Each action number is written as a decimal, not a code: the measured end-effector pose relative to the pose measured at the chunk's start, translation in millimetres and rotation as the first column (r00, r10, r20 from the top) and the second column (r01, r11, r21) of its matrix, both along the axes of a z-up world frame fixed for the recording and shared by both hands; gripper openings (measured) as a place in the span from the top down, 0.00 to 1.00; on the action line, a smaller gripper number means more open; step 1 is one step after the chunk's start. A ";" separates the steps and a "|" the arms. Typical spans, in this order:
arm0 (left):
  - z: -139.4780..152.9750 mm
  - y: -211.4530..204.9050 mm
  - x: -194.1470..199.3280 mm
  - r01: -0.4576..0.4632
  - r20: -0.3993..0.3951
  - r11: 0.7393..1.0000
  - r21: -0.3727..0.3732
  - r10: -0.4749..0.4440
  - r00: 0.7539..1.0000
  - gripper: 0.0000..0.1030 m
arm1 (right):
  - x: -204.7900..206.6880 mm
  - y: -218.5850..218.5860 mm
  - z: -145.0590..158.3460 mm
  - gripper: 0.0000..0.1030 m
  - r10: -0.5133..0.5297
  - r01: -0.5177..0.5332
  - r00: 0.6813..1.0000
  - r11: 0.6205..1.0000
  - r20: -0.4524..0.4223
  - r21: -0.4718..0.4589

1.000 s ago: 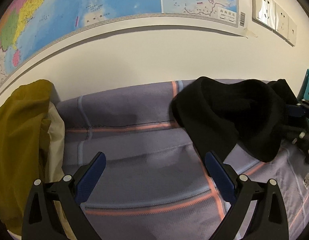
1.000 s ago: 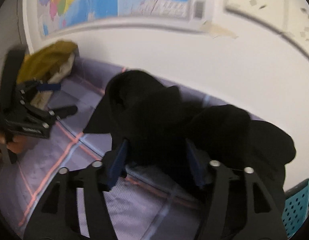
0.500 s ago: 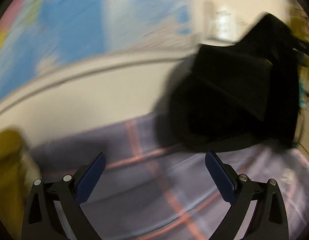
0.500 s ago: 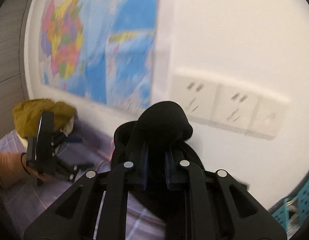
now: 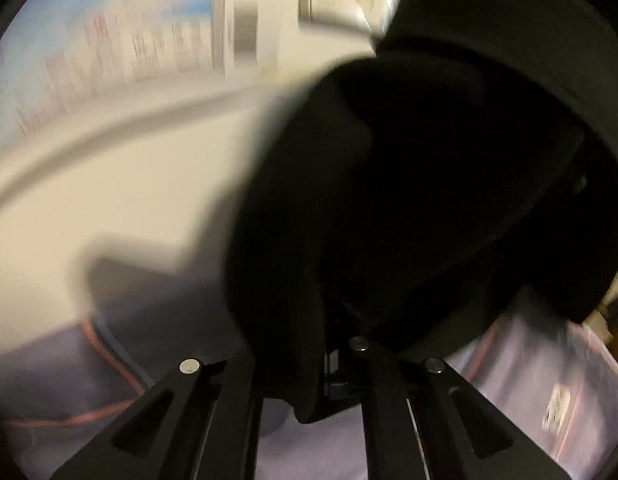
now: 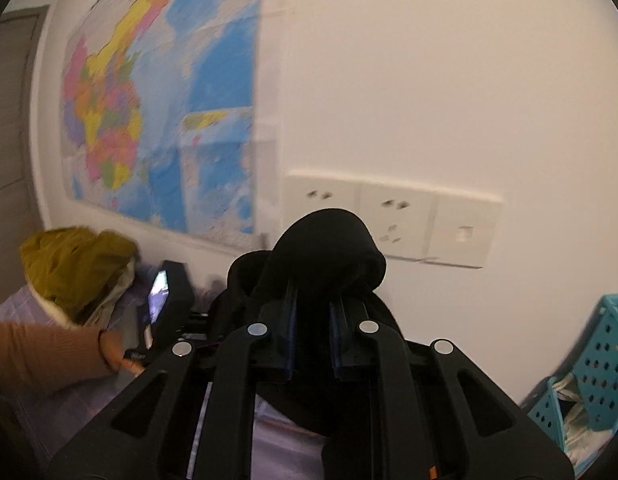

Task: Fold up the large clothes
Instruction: 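Lift the black shirt high with both grippers and shake it out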

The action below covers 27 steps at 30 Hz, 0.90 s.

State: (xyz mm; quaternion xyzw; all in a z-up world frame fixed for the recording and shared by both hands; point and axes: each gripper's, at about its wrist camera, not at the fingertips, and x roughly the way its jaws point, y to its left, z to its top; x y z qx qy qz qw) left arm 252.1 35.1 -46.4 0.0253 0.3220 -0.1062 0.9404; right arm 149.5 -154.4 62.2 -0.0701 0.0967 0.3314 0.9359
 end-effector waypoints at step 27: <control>347.6 -41.9 -270.0 -0.027 0.732 1.000 -0.004 0.021 0.681 0.95 | -249.5 -177.1 207.4 0.88 -0.064 -0.079 0.896 0.951 0.439 0.298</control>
